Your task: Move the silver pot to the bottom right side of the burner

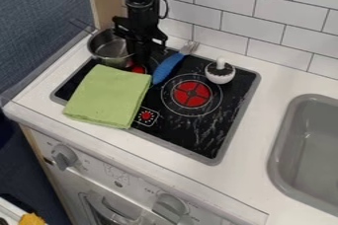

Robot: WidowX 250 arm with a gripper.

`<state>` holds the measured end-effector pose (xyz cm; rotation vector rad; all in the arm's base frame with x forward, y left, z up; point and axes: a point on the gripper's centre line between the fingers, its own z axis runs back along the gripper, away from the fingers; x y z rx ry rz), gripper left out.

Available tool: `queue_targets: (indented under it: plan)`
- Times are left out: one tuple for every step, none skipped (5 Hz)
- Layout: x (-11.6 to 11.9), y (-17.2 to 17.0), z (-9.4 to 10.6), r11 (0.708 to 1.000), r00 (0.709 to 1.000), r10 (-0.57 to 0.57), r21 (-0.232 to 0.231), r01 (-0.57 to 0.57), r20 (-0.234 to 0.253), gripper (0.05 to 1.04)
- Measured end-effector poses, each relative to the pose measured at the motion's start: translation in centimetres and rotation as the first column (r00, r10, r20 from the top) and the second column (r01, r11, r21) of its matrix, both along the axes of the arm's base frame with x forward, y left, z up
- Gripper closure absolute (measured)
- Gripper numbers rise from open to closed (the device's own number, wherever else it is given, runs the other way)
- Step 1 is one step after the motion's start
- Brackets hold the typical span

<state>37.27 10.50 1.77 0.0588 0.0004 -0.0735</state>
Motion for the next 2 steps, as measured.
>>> queue_targets:
  plan:
    - [-0.8,-0.1,3.9,0.998,0.995,0.064,-0.01,-0.064,0.072,1.0]
    - [-2.9,-1.8,8.3,0.996,0.984,0.091,0.008,-0.093,0.152,1.001]
